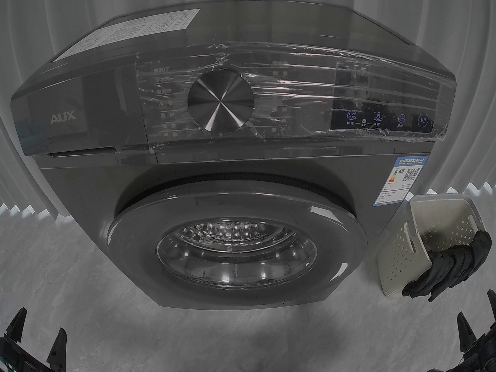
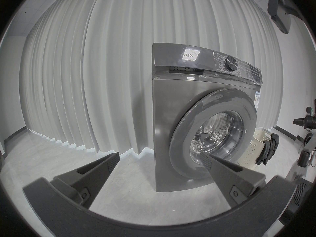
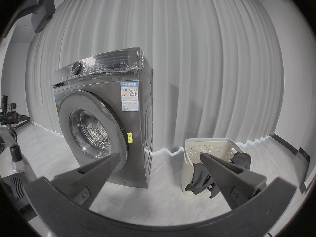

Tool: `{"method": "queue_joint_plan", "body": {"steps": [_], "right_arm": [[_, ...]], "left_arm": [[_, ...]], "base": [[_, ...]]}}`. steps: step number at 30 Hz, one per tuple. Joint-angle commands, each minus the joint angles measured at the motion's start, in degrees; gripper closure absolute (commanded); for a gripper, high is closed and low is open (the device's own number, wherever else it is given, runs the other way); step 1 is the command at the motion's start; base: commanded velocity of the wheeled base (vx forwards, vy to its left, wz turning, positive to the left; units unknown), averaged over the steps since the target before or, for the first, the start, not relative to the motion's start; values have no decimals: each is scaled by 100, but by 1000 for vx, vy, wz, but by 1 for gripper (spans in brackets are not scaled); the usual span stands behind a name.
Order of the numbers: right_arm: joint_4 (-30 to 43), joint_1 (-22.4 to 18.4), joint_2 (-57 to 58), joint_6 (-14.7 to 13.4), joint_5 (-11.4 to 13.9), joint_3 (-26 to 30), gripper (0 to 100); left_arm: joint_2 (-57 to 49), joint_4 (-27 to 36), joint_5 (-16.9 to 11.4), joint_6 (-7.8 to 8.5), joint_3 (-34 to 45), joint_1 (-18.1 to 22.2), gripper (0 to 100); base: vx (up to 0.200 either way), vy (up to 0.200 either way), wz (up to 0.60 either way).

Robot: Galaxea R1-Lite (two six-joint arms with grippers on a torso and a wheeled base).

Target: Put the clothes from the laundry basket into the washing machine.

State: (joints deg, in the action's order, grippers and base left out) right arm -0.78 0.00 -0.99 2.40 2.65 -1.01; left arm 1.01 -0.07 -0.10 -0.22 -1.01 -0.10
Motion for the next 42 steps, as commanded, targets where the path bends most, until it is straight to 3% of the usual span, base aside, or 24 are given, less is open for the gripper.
{"method": "queue_joint_plan", "body": {"steps": [1, 2, 3, 5, 6, 12, 15, 16, 17, 18, 19, 24, 29, 36, 42], "right_arm": [[-115, 9, 99, -56, 43, 31, 0], [-115, 9, 99, -56, 43, 31, 0], [-818, 0, 11, -565, 8, -1182, 0], [-801, 35, -842, -785, 149, -2237, 0], [-678, 88, -1220, -803, 316, -2448, 0], [-608, 439, -3276, -486, 2302, -2202, 0], [-985, 747, -4217, -214, 2662, -2166, 0], [-985, 747, -4217, -214, 2662, -2166, 0], [-1319, 1222, -4867, -258, 2671, -2175, 0], [-1381, 1301, -4955, -275, 2671, -2175, 0], [-1715, 1714, -5386, -346, 2662, -2149, 0], [-2418, 2347, -6528, -442, 2645, -2184, 0], [-2822, 2522, -7486, -434, 2346, -2465, 0], [-2866, 2865, -8093, -451, 1889, -2878, 0], [-2875, 2856, -8216, -451, 1854, -3054, 0]], "left_arm": [[-101, -1, 1, -4, 92, 1, 0], [-92, -1, 1, -4, 92, 1, 0], [-101, -1, 1, -4, 92, 1, 0], [-101, -1, -8, 4, 92, 1, 0], [-101, -1, 1, 13, 92, 1, 0], [-101, -1, 1, 4, 92, 1, 0], [-101, -1, 1, 4, 92, 1, 0], [-101, -1, 1, 4, 92, 1, 0], [-101, -1, 1, 4, 92, 1, 0], [-101, -1, 1, 4, 92, 1, 0], [-101, -1, 1, 4, 92, 1, 0], [-101, -1, 1, 4, 92, 1, 0], [-101, -1, -8, 4, 92, 1, 0], [-92, -1, -8, 4, 92, 1, 0], [-92, -1, -8, 4, 92, 1, 0]], "base": [[0, 0, 0], [0, 0, 0], [0, 0, 0], [0, 0, 0], [0, 0, 0], [0, 0, 0], [0, 0, 0], [0, 0, 0], [0, 0, 0], [0, 0, 0], [0, 0, 0], [0, 0, 0], [0, 0, 0], [0, 0, 0], [0, 0, 0]]}}
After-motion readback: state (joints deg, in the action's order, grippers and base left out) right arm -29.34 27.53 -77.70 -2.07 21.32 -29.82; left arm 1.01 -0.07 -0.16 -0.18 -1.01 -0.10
